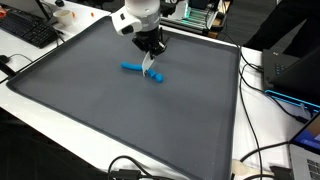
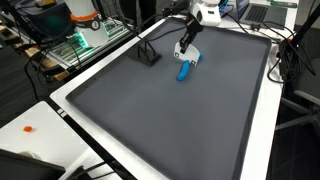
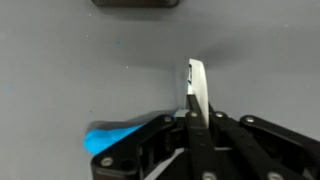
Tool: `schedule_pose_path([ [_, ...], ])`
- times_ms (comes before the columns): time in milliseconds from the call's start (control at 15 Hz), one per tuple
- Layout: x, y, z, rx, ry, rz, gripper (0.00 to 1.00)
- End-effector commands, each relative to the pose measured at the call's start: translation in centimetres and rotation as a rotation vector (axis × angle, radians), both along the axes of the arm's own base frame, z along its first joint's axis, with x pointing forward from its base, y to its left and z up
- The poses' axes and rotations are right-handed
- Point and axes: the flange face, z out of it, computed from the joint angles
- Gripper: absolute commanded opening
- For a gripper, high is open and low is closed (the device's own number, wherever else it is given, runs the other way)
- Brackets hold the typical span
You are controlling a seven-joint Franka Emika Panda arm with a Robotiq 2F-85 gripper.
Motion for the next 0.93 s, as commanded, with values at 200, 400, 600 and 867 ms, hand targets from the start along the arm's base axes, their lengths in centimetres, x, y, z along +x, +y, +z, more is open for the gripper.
schedule_pose_path([
  [200, -2.2, -0.5, 0.7, -0.004, 0.071, 0.01, 0.01],
  [400, -2.2, -0.6, 1.7, -0.007, 0.06, 0.018, 0.01],
  [600, -2.2, -0.7, 3.0, -0.006, 0.036, 0.031, 0.01],
  [867, -1.6, -1.1, 4.2, -0.016, -0.006, 0.058, 0.01],
])
